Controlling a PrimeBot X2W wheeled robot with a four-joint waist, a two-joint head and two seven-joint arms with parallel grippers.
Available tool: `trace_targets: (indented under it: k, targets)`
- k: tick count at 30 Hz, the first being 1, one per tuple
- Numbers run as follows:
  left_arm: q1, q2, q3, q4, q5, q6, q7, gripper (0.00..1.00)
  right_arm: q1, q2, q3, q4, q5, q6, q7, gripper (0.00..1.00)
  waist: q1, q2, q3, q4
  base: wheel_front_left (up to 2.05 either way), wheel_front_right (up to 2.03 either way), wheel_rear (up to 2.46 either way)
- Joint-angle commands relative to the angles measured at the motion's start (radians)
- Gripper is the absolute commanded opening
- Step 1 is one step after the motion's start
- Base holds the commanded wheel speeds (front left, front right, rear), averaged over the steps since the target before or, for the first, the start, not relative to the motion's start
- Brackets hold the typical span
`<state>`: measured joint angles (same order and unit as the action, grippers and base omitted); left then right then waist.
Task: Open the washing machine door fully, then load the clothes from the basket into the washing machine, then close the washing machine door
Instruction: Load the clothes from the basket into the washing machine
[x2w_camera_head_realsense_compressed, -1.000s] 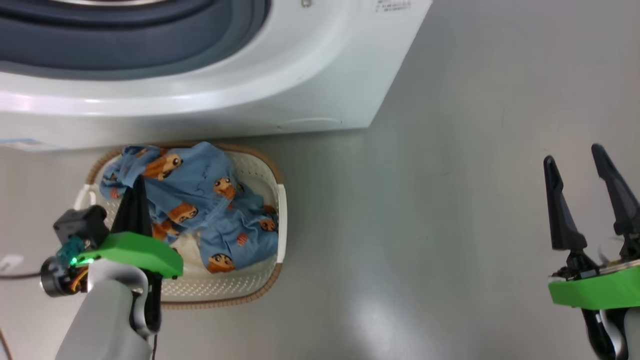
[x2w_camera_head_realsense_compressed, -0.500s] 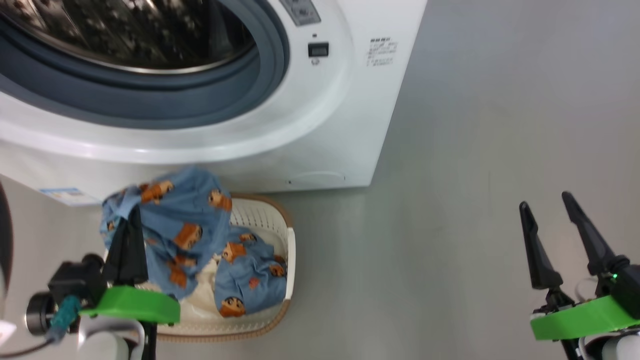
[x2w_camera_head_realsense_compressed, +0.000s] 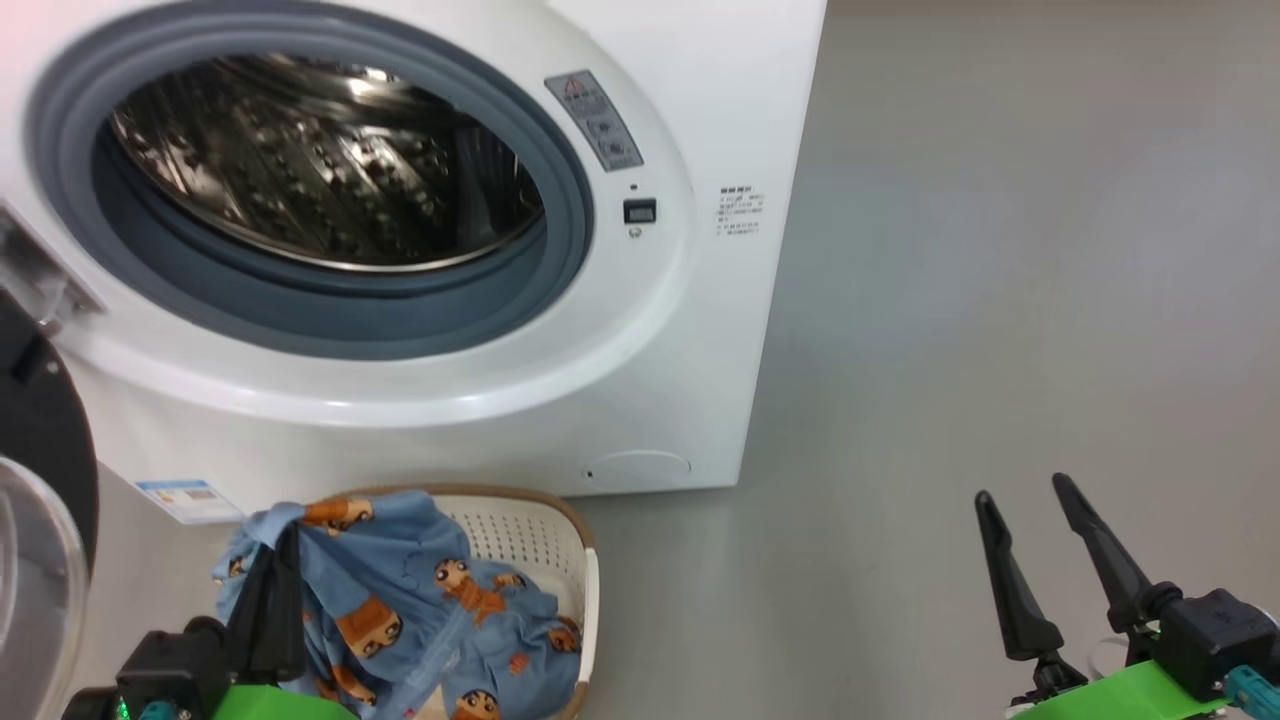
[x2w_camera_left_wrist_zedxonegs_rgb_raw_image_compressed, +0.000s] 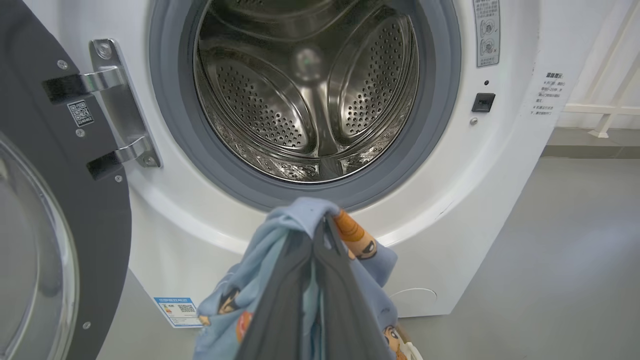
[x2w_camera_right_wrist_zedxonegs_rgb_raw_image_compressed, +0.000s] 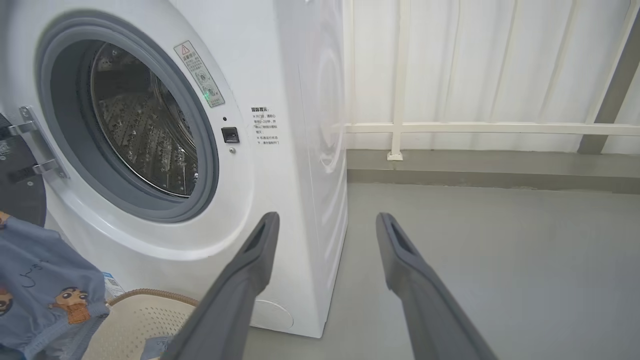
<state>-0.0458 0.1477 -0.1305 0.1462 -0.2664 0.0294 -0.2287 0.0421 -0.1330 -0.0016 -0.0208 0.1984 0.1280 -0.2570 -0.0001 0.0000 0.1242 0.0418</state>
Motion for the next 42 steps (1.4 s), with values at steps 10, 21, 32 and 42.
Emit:
trace_targets:
  k: [10, 21, 32, 42]
  targets:
    - [0.043, 0.026, 0.013, -0.09, 0.005, 0.004, 0.024, 0.0, 0.018, 0.013, 0.046, -0.017, 0.022, 0.003, -0.005, 1.0, 0.0002, 0.0, -0.083, 0.018, 0.0, 0.0, 0.0]
    - [0.078, 0.032, 0.009, -0.108, -0.004, 0.015, 0.033, 0.0, 0.034, 0.02, 0.044, -0.006, 0.021, 0.003, -0.005, 1.0, 0.0002, 0.0, -0.114, 0.016, 0.0, 0.0, 0.0]
    - [0.077, 0.036, 0.0, -0.112, -0.01, 0.021, 0.034, 0.0, 0.035, 0.022, 0.048, -0.009, 0.022, 0.003, -0.005, 1.0, 0.0002, 0.0, -0.106, 0.015, 0.0, 0.0, 0.0]
    - [0.053, 0.035, -0.009, -0.092, -0.016, 0.022, 0.025, 0.0, 0.03, 0.02, 0.049, -0.01, 0.024, 0.003, -0.005, 1.0, 0.0002, 0.0, -0.097, 0.017, 0.0, 0.0, 0.0]
